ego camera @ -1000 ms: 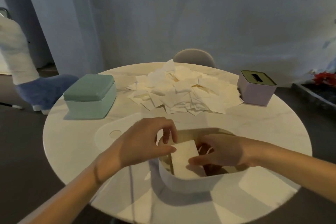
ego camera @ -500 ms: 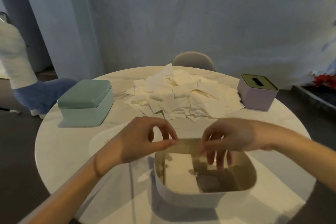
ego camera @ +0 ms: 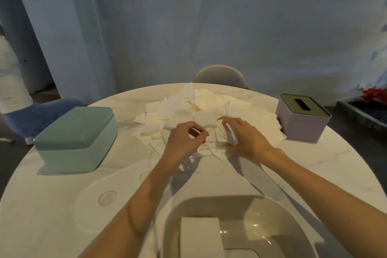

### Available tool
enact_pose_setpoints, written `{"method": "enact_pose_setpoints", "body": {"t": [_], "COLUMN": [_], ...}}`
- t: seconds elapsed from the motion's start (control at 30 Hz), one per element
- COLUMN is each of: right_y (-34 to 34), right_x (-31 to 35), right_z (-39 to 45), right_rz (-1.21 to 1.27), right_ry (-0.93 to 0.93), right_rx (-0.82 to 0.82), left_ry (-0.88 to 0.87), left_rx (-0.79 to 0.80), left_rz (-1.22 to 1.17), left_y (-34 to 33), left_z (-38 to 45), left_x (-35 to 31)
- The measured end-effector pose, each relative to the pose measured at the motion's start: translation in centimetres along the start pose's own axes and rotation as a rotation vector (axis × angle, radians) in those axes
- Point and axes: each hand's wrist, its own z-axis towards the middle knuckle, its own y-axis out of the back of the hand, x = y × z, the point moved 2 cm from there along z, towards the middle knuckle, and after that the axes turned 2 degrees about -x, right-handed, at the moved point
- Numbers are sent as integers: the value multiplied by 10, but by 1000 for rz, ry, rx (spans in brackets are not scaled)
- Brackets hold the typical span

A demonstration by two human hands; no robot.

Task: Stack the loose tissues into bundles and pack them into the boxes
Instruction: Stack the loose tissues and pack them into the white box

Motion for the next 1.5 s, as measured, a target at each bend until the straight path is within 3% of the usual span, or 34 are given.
{"method": "enact_pose_setpoints", "body": {"t": [0.23, 0.43, 0.57, 0.67, 0.73, 0.83, 1.03, 1.1, 1.23, 1.33, 1.5], "right_y": [-5, 16, 43, 50, 45, 32, 19, 16, 13, 12, 10], "right_x": [-10, -20, -4, 8, 18, 31, 35, 29, 22, 22, 16], "right_z": [9, 11, 0, -9, -19, -28, -30, -29, -28, -28, -27], "right_rz": [106, 242, 552, 918, 1208, 1292, 1164, 1139, 1048, 1018, 1052], "right_ry": [21, -65, 15, -97, -158, -100, -140, -155, -147, -181, -204], "right_rx": [-186, -403, -535, -424, -242, -65, -171, -203, -215, -204, -195], "left_ry": [67, 98, 154, 237, 313, 377, 500, 494, 448, 377, 301], "left_rx": [-70, -99, -152, -151, -12, 307, 447, 425, 119, -10, -89], "left_rz": [-107, -203, -347, -479, -693, -1097, -1497, -1454, -1087, -852, -813], "left_y": [-8, -1, -5, -11, -15, -23, -33, -31, -30, -31, -19], "left_z": [9, 6, 8, 4, 2, -7, -26, -26, -23, -23, -18], "left_x": [13, 28, 23, 18, 14, 4, 2, 6, 9, 15, 14]}}
